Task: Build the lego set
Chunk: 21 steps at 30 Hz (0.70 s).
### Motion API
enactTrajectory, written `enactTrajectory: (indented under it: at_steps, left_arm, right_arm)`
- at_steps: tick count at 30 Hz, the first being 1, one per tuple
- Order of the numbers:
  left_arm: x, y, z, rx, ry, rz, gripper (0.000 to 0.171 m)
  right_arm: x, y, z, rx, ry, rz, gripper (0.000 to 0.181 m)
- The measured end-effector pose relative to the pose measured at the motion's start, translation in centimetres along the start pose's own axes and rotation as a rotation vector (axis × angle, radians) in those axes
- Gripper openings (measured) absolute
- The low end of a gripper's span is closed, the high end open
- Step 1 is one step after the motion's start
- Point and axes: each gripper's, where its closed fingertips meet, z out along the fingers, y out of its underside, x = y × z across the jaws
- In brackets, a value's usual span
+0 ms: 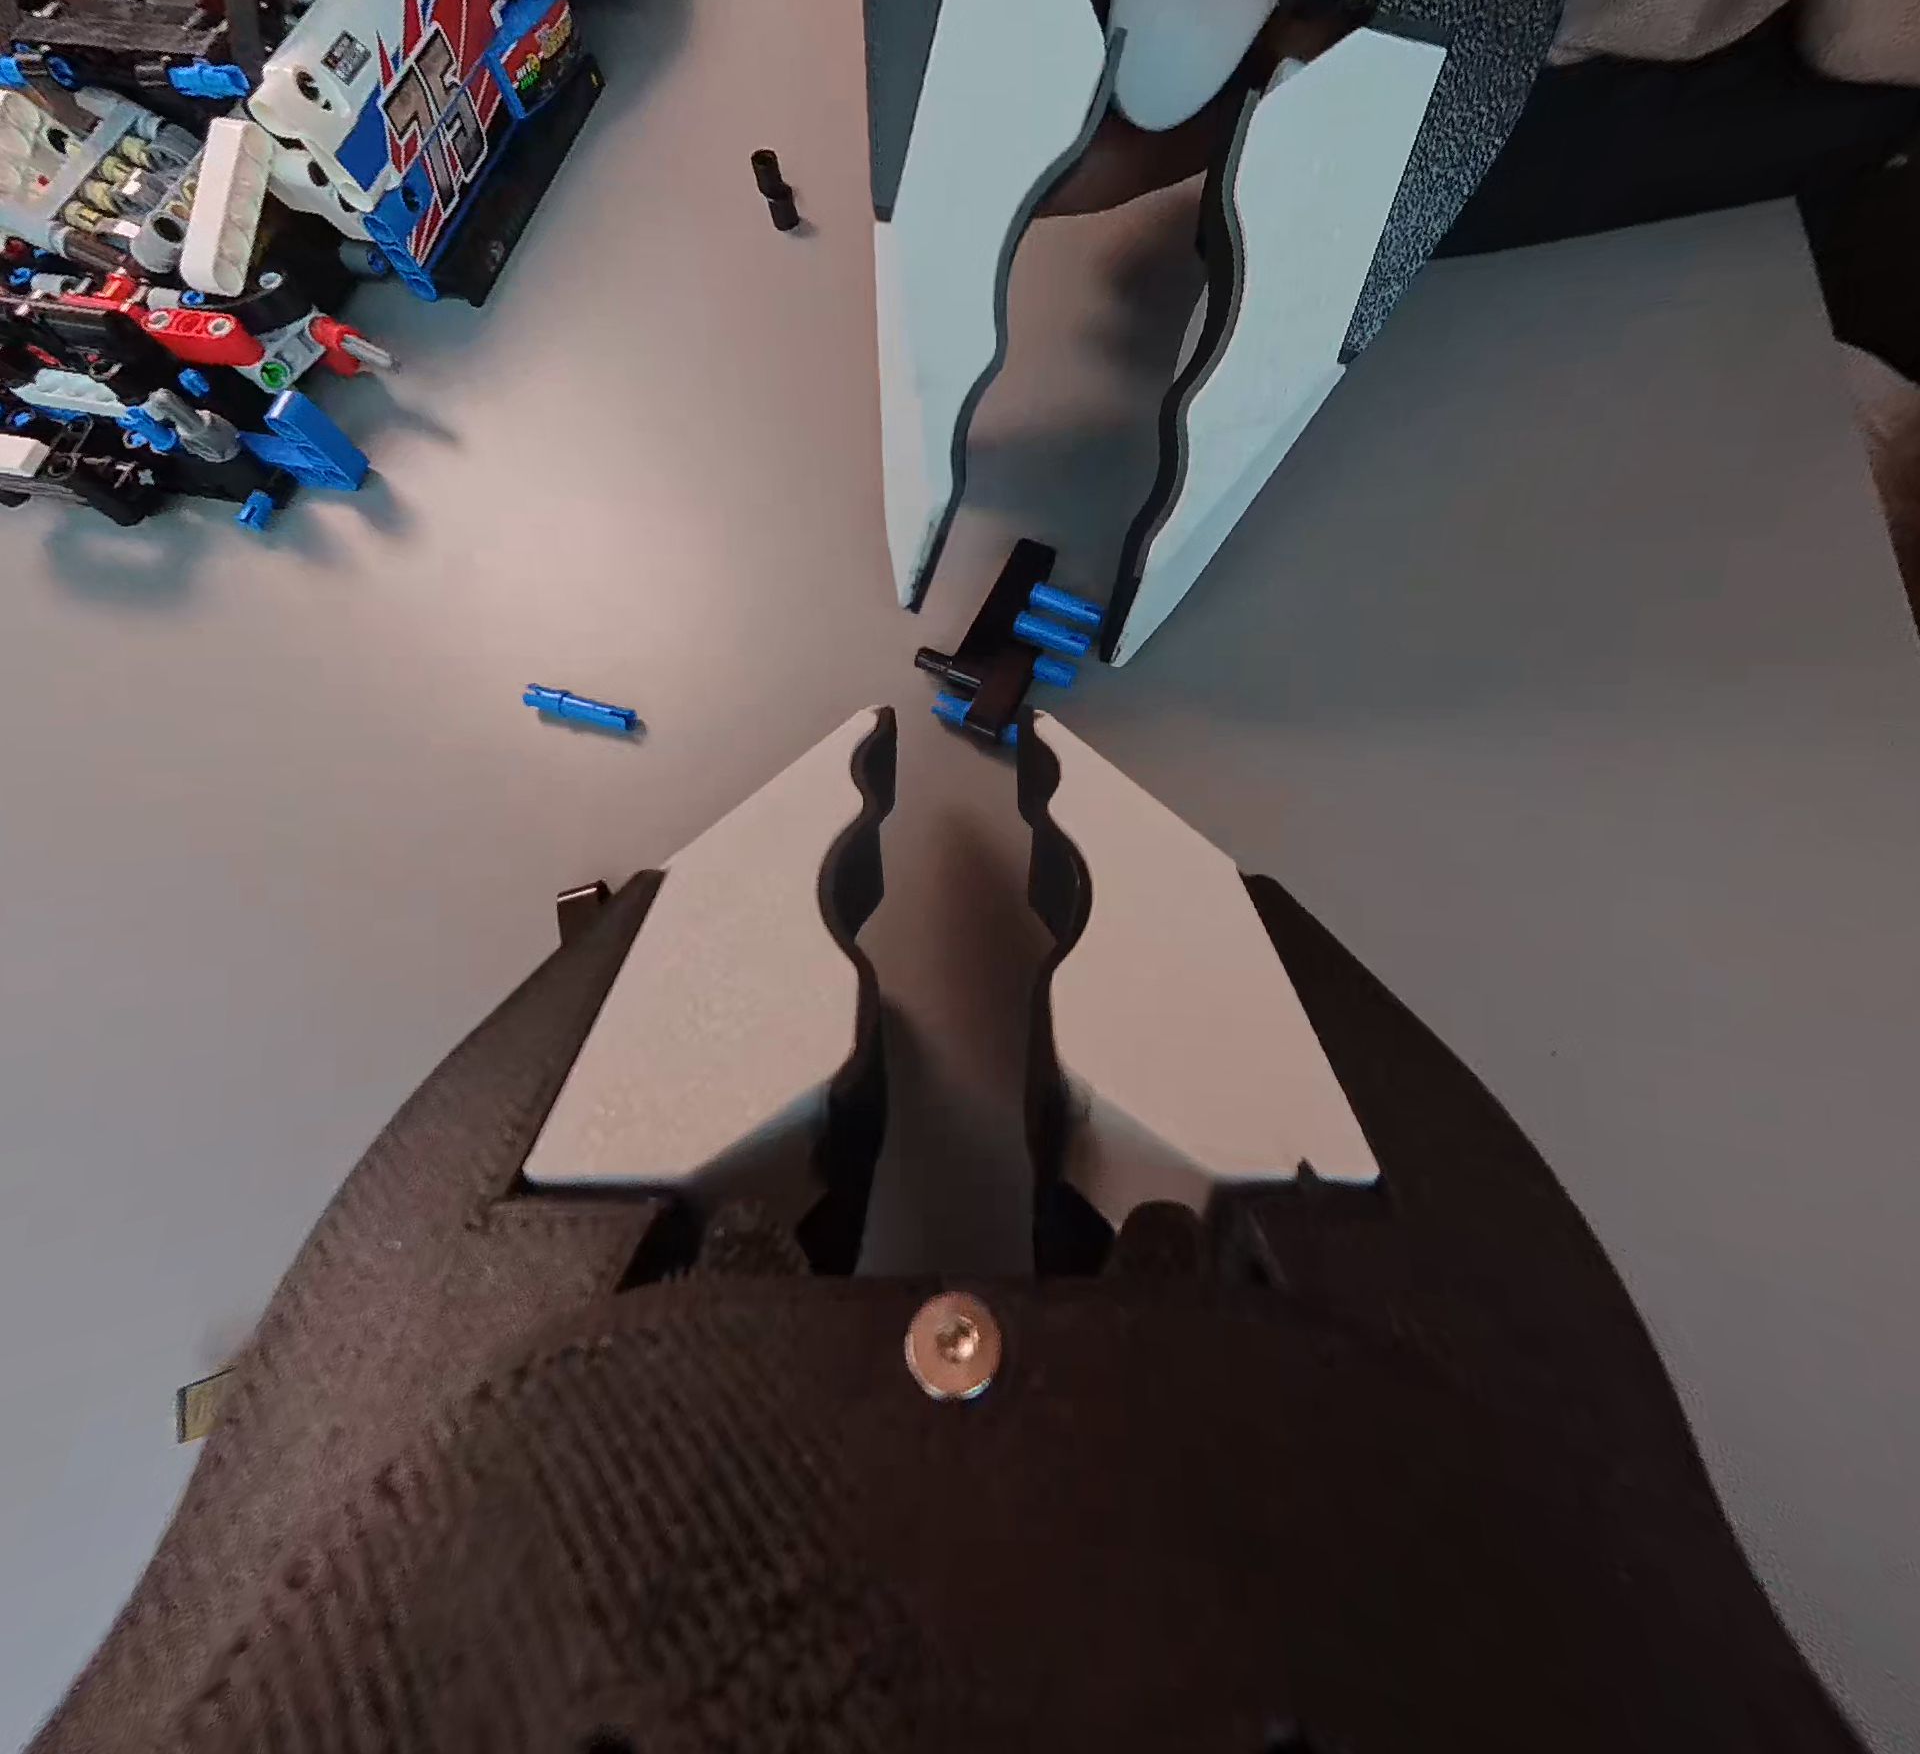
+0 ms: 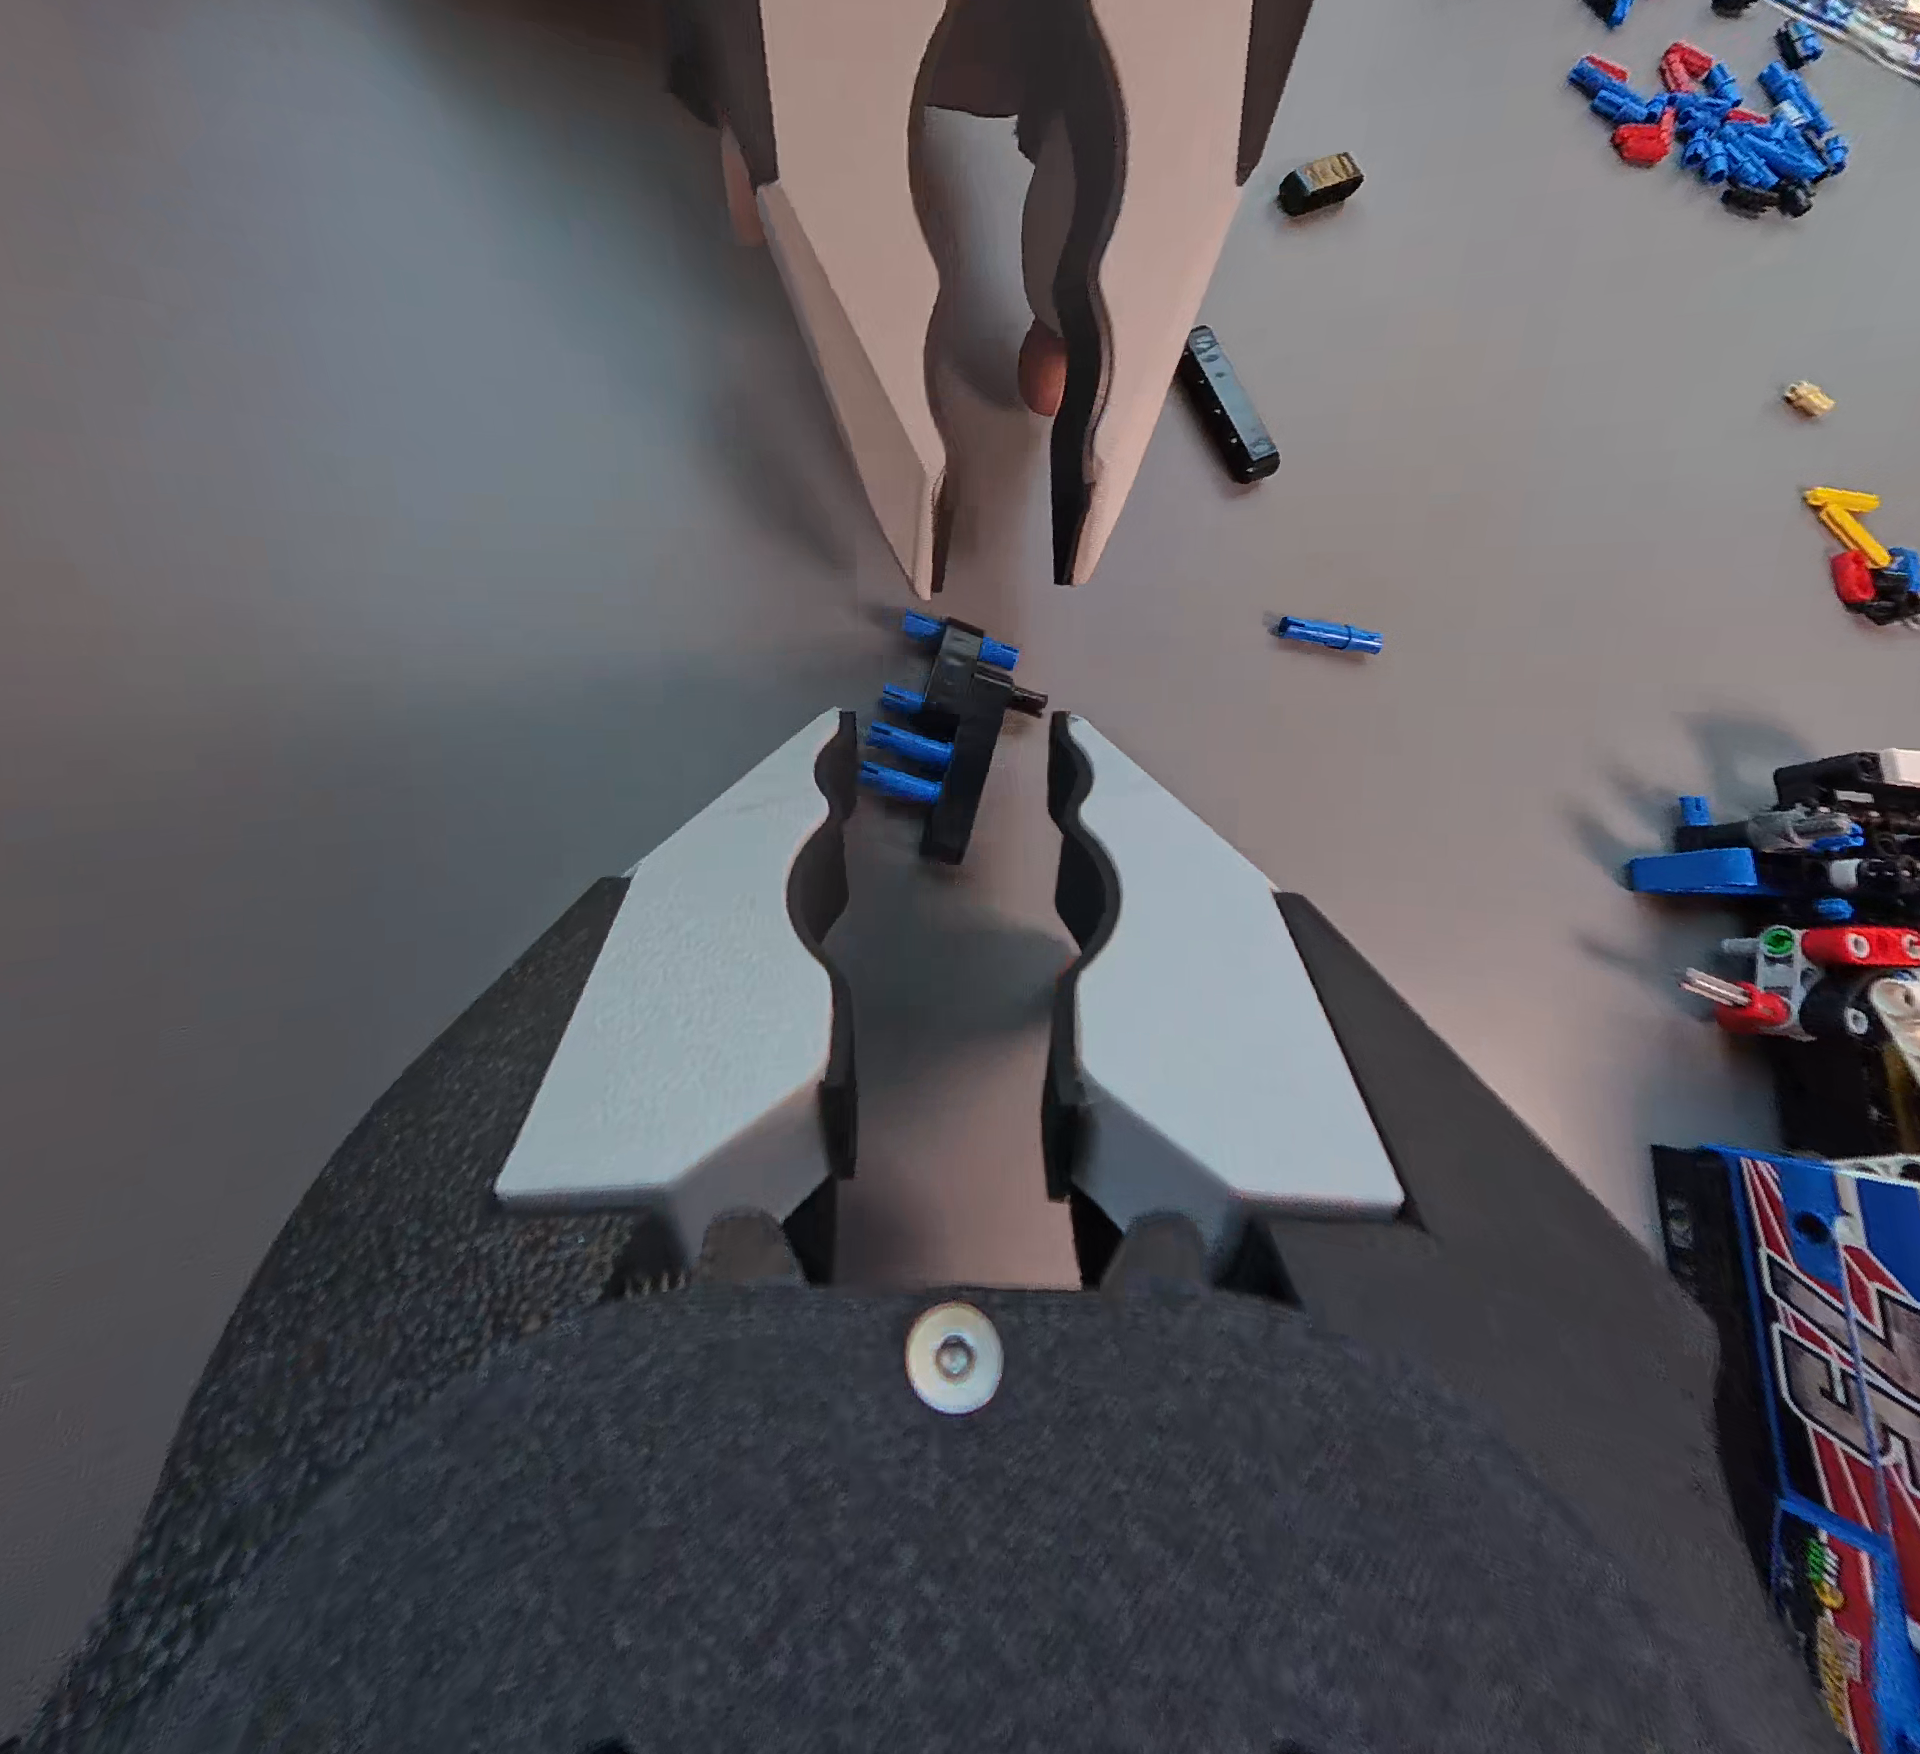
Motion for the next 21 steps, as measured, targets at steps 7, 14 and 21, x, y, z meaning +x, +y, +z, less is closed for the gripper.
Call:
enactTrajectory:
  at_steps: [7,14,21]
  left_arm:
    - [0.5,0.2,0.3,-0.013,0.010,0.038,0.024]
    - [0.7,0.4,0.5,-0.028,0.010,0.062,0.023]
    - [0.9,0.4,0.7,-0.032,0.006,0.084,0.021]
  right_arm:
    - [-0.4,-2.0,-0.9,0.090,-0.006,-0.017,0.019]
    - [-0.8,-0.7,0.7,-0.055,0.008,-0.050,0.022]
    - [-0.9,-0.8,0.9,-0.138,-0.052,-0.031,0.022]
